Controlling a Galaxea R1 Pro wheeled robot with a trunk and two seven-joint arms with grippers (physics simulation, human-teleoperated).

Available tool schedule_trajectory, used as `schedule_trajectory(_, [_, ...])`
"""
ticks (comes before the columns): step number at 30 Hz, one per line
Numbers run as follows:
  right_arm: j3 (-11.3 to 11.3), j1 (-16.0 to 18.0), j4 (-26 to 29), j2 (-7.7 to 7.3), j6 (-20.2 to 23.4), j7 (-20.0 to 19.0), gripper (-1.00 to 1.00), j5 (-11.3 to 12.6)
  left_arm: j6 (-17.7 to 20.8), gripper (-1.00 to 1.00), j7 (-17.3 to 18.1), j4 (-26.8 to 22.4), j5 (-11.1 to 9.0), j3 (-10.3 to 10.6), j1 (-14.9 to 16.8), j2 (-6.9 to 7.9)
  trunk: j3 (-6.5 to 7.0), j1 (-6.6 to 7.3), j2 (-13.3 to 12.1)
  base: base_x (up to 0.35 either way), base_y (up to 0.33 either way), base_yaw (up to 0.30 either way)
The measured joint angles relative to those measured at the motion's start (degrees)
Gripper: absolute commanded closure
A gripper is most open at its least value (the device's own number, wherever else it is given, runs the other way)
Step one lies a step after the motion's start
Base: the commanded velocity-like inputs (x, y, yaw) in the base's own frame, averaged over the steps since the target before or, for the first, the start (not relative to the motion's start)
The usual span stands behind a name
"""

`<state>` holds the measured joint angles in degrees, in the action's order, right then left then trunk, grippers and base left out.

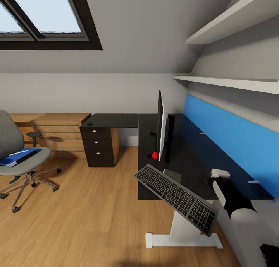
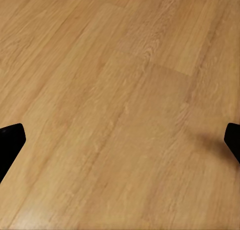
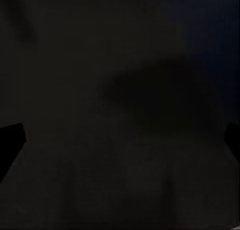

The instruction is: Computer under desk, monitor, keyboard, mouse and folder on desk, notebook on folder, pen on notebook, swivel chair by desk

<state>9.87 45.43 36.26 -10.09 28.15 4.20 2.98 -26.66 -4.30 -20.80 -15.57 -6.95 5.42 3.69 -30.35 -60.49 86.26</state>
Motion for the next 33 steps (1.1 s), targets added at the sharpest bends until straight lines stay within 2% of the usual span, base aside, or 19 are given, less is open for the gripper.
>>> schedule_trajectory(7, [0.58,-0.06,1.04,-0.02,-3.68,-0.06,-1.00,0.13,0.01,-1.00,0.06,0.09,0.12,0.05,0.00,-0.09,0.00,-0.01,0.00,-0.067,0.000,0.000])
schedule_trajectory(15, [0.71,-0.48,1.09,-0.06,-7.06,-1.29,-1.00,0.18,0.01,-1.00,0.09,0.12,0.24,0.10,0.00,-0.28,0.00,-0.03,0.00,-0.230,0.000,0.000])
schedule_trajectory(29, [0.63,-1.62,0.86,0.48,-8.10,-3.78,-1.00,0.27,0.01,-1.00,0.16,0.12,0.34,0.26,0.00,-0.38,0.00,-0.03,0.00,-0.258,0.000,0.000])
schedule_trajectory(33, [0.63,-2.91,0.84,0.94,-10.02,-3.89,-1.00,0.28,0.02,-1.00,0.16,0.12,0.34,0.27,0.00,-0.49,0.00,-0.03,0.00,-0.255,0.000,0.000])
